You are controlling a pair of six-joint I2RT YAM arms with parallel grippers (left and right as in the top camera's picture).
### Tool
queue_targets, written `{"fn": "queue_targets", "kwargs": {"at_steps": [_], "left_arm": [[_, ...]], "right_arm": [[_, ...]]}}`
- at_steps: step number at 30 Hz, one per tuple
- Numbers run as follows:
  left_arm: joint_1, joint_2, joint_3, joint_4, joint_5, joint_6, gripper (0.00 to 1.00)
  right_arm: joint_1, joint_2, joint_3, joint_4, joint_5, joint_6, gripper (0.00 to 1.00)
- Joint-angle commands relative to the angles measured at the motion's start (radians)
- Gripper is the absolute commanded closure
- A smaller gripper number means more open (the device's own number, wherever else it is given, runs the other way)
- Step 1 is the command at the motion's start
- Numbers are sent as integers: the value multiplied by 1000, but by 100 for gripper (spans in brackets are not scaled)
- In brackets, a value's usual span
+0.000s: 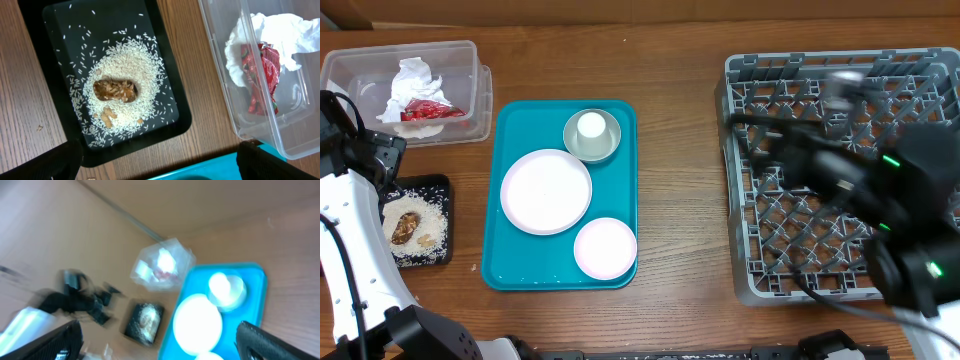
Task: Sort waste into correct bins and load items into the dishwasher
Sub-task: 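Move the right gripper left to the small white plate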
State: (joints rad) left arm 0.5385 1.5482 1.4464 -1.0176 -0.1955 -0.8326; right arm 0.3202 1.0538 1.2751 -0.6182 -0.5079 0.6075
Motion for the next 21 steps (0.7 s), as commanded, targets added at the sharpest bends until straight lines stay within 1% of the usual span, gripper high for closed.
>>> {"fn": "queue_targets", "kwargs": {"at_steps": [1,3,6,8,12,14,17,21], "left_arm": [[-2,6,2,1,-14,-13,0],[-2,6,2,1,-14,-13,0],[-2,6,2,0,-14,-13,0],[-2,6,2,1,-14,-13,0],[-2,6,2,0,-14,-13,0],[-2,6,2,1,-14,-13,0],[-2,6,2,1,-14,-13,0],[-2,6,2,1,-14,-13,0]], "right_arm": [[249,158,82,-91,317,-115,1],[410,265,100,-129,458,-116,1],[583,404,108,-143,591,-119,0],[662,499,108,-143,624,-119,0],[753,640,108,-141,611,-119,0],[782,682,108,-140,556,-146,0],[819,720,108,-143,476,-194,0],[859,746,107,-134,484,-198,0]]}}
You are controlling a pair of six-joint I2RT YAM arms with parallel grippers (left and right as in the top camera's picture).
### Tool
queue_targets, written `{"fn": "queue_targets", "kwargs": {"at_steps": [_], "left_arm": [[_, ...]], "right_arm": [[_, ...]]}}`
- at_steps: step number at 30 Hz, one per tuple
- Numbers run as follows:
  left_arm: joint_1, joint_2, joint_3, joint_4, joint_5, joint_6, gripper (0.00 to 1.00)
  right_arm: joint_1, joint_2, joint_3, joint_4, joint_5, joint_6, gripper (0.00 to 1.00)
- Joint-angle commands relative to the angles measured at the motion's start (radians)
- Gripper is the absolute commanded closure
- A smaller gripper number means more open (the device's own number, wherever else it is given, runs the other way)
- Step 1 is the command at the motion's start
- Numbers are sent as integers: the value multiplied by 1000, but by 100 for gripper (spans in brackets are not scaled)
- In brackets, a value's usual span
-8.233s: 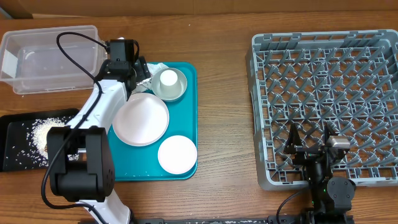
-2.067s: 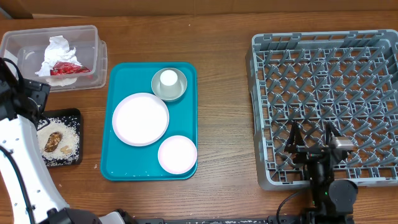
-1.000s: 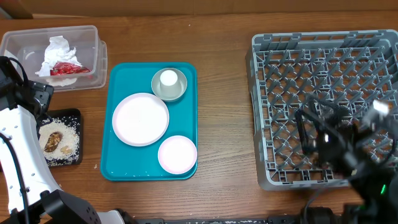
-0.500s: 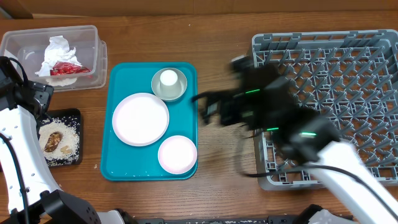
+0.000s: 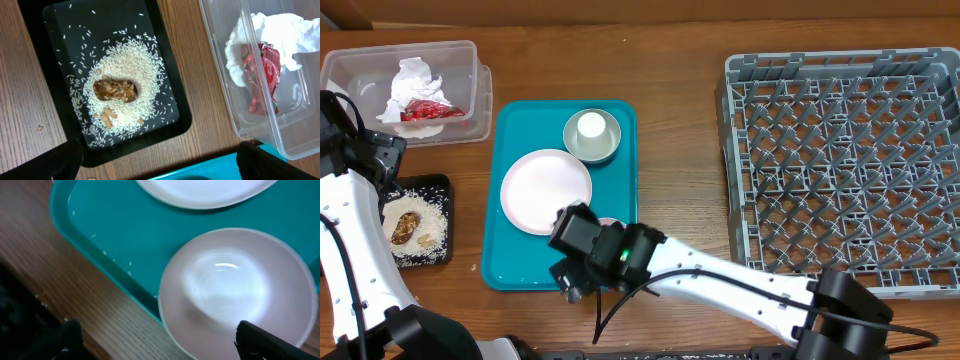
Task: Sort waste into correct bins and load items into the dishwasher
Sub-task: 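Move the right gripper left to the small white plate, then grasp the small white plate's rim with the right gripper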
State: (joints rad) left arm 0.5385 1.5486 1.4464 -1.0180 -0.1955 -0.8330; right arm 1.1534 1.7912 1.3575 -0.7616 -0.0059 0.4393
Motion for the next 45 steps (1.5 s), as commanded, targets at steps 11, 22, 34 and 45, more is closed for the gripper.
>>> {"fn": "queue_targets", "kwargs": {"at_steps": [11,22,34,45], "left_arm": [[-2,5,2,1,-14,-13,0],[-2,5,2,1,-14,-13,0],[-2,5,2,1,-14,-13,0],[-2,5,2,1,-14,-13,0]], "right_arm": [[50,22,-33,159,142,-28,0],[52,137,-46,199,171,-21,16],[51,185,-27,196,170,-16,53],[51,182,70,106,159,-16,87]]}}
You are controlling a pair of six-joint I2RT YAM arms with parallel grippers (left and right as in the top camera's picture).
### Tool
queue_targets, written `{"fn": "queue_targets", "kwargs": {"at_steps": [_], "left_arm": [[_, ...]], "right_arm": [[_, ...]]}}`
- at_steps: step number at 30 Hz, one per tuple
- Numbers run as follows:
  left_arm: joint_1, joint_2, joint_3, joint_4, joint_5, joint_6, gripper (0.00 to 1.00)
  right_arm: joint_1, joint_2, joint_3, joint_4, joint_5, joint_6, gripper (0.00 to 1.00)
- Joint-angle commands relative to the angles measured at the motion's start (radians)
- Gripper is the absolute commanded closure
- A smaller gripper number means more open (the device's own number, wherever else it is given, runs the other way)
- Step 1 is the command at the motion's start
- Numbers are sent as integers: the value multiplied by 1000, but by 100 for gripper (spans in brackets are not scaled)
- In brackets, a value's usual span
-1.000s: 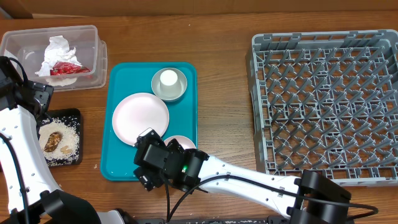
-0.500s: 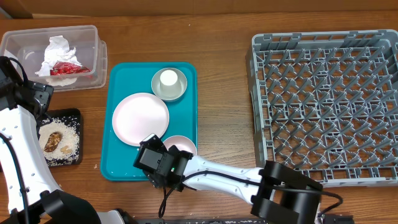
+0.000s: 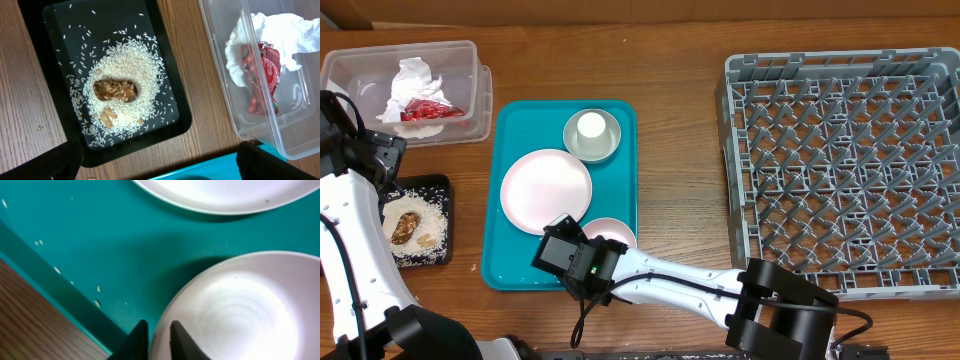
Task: Sort waste into correct bins and load items into the dishwasher
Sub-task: 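Grasp the small white plate's rim with the right gripper, then carry the small plate right to the back of the dish rack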
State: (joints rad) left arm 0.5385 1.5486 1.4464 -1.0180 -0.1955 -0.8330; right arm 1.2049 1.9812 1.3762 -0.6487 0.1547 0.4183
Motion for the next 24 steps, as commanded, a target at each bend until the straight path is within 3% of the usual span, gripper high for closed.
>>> {"fn": "queue_targets", "kwargs": {"at_steps": [1,4,14,20,24], "left_arm": [[-2,5,2,1,-14,-13,0],[-2,5,2,1,-14,-13,0],[-2,5,2,1,-14,-13,0],[-2,5,2,1,-14,-13,0],[-2,5,2,1,-14,-13,0]], "right_arm": [[0,-10,63,-16,-11,4,88],[-4,-19,100,-48,-35,4,96],[-76,-119,224,-182,-35,3,96],[-357,-297,280,-288,-84,8,96],[-623,-410,280,-307,-239,-8,96]]}}
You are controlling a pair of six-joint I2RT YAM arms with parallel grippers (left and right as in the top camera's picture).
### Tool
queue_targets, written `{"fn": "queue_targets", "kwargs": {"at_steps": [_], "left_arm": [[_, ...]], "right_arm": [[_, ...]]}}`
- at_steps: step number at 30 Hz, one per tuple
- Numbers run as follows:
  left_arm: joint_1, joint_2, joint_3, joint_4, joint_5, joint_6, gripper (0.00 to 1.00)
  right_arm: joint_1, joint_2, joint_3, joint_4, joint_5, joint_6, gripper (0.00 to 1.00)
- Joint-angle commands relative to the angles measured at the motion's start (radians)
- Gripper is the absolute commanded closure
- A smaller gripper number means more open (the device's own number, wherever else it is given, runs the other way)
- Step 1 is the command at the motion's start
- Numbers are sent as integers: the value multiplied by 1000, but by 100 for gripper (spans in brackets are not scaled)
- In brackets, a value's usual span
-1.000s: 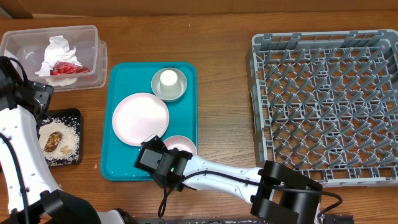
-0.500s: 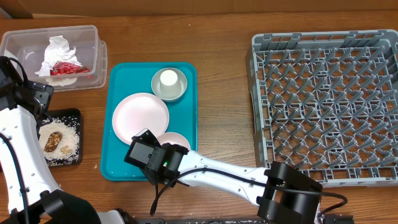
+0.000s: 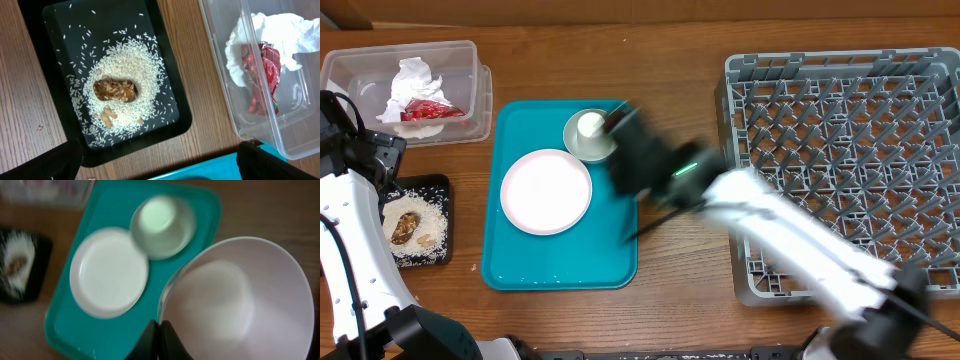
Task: Sort waste into correct bins and load items into the dishwasher
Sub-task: 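Carry the small plate right to the back of the dish rack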
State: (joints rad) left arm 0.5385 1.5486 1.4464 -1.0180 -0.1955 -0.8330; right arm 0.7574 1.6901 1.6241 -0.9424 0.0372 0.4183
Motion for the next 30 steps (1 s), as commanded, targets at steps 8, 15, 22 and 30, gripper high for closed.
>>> {"fn": "queue_targets", "kwargs": {"at_steps": [8,15,22,30], "left_arm": [[-2,5,2,1,-14,-13,0],[-2,5,2,1,-14,-13,0],[-2,5,2,1,-14,-13,0],[-2,5,2,1,-14,-13,0]], "right_arm": [[-818,-151,20,-42,-695,-124,96],[-1143,-59,-27,-28,-958,-165,96],[-1284,72,-73,39,-1096,-178,96],[-1321,178,-73,82,-1426,-296,96]]}}
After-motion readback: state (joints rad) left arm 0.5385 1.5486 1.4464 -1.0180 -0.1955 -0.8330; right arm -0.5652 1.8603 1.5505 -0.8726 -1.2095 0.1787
